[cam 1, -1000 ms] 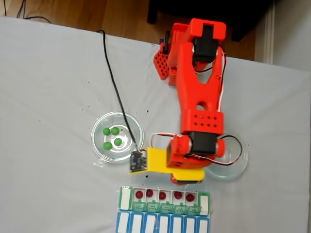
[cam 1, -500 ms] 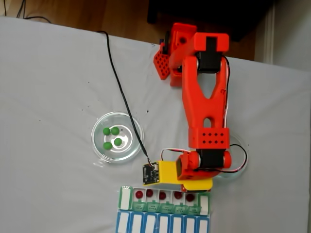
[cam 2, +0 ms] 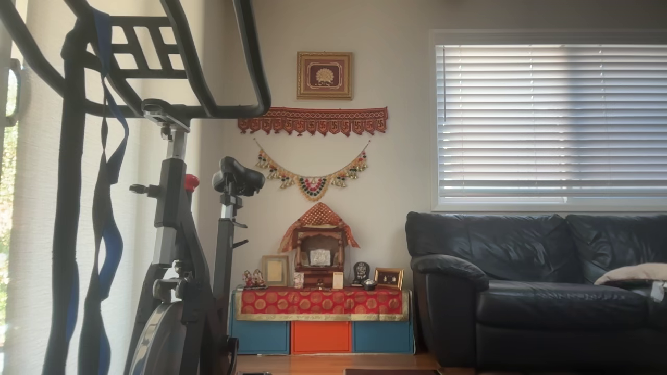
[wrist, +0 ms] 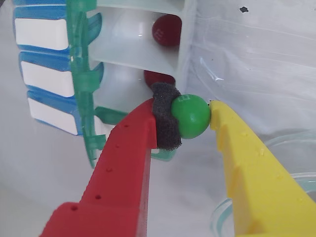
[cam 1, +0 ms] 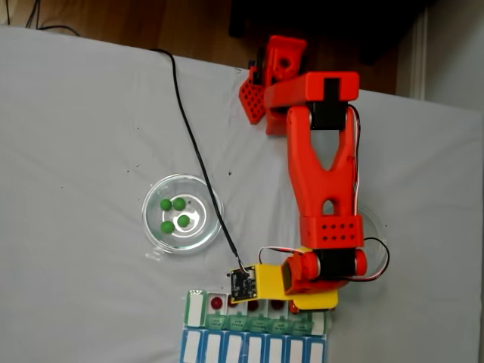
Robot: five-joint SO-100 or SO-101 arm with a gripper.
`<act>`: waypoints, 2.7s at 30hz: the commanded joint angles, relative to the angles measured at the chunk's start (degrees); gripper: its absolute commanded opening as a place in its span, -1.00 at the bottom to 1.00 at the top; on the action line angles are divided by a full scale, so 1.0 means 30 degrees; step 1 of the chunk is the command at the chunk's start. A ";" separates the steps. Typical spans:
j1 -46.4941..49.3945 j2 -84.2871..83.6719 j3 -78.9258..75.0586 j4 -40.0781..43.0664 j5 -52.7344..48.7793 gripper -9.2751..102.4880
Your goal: Sort medicines into box.
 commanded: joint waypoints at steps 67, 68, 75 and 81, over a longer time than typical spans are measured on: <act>-0.0527 0.3955 0.1758 -0.5186 0.2578 -0.81; -0.0439 0.4131 0.1963 -0.5303 0.2725 -0.81; 0.0527 0.3955 0.1201 -0.3105 0.3867 -0.81; 0.1758 0.5684 0.2637 -0.2490 0.3984 -0.81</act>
